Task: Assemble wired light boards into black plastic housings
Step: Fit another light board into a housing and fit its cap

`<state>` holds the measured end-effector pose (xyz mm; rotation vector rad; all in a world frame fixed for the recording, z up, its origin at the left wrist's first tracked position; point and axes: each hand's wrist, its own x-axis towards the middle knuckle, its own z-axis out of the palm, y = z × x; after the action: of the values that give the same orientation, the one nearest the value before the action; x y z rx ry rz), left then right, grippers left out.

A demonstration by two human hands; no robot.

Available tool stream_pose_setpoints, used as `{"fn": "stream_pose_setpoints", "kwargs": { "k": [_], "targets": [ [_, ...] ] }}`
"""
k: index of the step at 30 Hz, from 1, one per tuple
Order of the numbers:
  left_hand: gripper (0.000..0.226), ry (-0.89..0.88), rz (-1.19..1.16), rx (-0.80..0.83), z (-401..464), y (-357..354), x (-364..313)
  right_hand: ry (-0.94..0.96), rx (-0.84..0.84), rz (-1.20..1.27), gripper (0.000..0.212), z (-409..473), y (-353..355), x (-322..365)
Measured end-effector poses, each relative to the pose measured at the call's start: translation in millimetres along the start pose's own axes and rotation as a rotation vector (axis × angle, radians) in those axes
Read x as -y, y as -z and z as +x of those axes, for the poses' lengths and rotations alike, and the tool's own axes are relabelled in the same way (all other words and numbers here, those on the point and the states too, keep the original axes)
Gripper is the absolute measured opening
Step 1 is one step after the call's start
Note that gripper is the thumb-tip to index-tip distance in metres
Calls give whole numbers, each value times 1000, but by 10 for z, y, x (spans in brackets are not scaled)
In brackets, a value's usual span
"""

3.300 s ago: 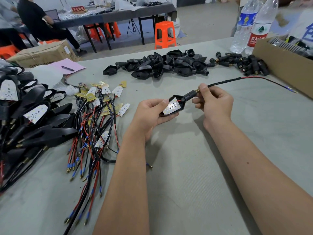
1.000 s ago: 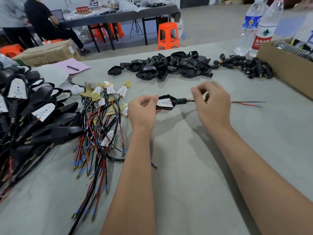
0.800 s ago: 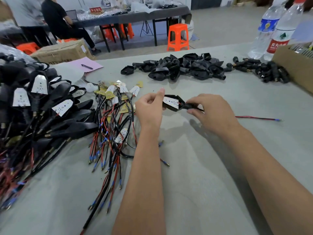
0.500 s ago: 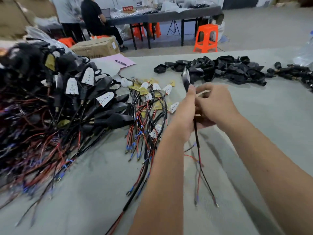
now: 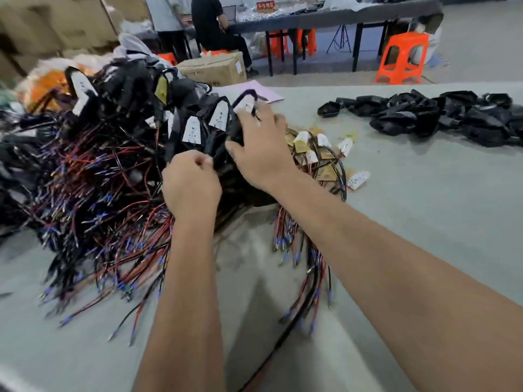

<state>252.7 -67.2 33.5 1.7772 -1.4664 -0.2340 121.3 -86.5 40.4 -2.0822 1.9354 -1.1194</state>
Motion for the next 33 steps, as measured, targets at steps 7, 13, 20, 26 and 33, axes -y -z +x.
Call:
{"fn": "stream_pose_setpoints", "kwargs": {
  "k": [7, 13, 20, 26, 33],
  "targets": [
    [23, 147, 29, -111, 13, -70, 83, 115, 254, -152, 75, 162, -279, 99],
    [26, 193, -22, -146, -81, -200, -229, 29, 477, 92, 61, 307, 68, 79],
    [28, -57, -105, -208, -500, -528, -637, -134, -86, 202, 24, -298, 407, -463],
    [19, -146, -319, 30, -819, -855, -948, -580, -20, -255, 35, -746, 585, -1184],
    [13, -174, -257, 348, -1018, -1202, -1088, -740, -66, 335, 32, -762, 753, -1416]
  ]
}}
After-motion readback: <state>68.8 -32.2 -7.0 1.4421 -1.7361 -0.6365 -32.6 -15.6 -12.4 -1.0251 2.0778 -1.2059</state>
